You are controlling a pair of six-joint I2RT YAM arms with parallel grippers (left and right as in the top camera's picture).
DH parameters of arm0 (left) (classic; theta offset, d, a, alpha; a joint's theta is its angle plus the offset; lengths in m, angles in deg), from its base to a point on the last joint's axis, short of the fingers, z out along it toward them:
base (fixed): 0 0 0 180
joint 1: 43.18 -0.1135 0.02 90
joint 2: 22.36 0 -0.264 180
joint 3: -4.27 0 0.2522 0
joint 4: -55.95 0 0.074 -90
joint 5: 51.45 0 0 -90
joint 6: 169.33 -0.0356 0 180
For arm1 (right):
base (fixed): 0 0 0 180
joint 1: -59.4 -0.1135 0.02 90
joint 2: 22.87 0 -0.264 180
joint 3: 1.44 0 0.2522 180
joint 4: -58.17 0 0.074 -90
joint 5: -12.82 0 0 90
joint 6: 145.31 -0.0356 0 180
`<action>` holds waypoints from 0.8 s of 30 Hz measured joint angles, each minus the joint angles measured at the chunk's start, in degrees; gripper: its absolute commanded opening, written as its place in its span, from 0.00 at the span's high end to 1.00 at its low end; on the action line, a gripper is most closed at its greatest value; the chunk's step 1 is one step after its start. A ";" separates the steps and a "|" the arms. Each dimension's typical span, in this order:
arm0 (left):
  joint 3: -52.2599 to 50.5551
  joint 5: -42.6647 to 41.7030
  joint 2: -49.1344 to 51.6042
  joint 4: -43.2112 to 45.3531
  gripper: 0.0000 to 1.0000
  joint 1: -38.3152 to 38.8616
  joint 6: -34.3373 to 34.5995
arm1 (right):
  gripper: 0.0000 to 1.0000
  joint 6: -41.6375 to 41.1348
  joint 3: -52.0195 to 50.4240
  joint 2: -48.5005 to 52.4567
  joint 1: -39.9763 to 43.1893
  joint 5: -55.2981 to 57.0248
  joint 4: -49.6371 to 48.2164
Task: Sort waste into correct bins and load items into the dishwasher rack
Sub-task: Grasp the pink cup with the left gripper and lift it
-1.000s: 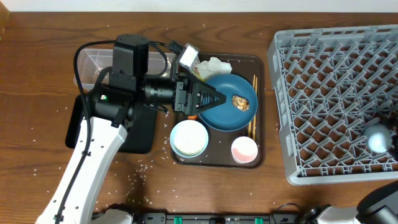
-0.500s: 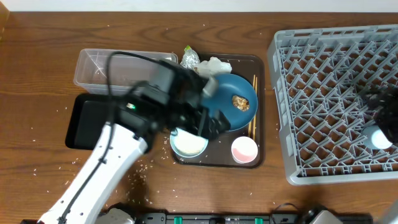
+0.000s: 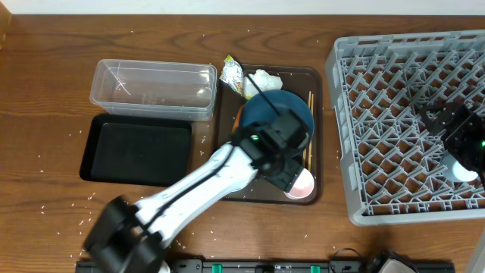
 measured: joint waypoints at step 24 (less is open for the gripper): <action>4.20 -7.63 -11.17 -5.35 0.94 -12.28 1.20 | 0.04 6.67 0.00 0.00 -0.02 -5.57 0.42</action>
